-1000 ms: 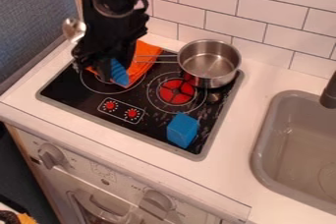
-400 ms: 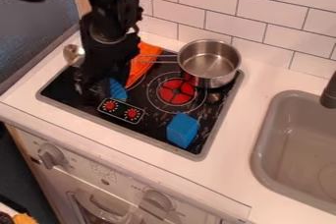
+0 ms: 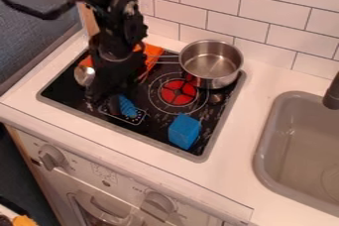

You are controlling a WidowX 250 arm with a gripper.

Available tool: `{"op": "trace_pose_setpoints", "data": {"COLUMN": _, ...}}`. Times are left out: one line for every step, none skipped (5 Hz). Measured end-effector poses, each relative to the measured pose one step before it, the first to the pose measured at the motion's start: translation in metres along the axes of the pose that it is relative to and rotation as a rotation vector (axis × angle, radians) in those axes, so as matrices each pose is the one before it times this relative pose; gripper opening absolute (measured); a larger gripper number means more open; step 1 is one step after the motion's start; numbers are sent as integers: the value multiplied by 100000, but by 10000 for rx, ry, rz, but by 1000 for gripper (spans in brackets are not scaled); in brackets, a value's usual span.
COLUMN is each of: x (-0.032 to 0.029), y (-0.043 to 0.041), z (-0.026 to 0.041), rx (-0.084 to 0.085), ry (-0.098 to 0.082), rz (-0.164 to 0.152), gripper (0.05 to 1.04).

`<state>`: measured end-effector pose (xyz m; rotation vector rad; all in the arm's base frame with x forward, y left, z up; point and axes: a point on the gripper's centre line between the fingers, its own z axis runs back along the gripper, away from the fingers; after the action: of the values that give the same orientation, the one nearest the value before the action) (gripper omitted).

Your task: Take the blue spoon and put it below the orange cloth

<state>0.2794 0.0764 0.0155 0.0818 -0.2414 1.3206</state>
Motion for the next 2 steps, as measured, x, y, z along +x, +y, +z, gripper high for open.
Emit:
{"op": "trace_pose_setpoints", "data": {"x": -257, "y": 9, "z": -377, "rx": 11, "ry": 177, "rz": -100, "gripper": 511}}
{"op": "trace_pose_setpoints", "data": {"x": 11, "y": 440, "z": -120, "rx": 263, "ry": 492, "rz": -36, "gripper": 817}}
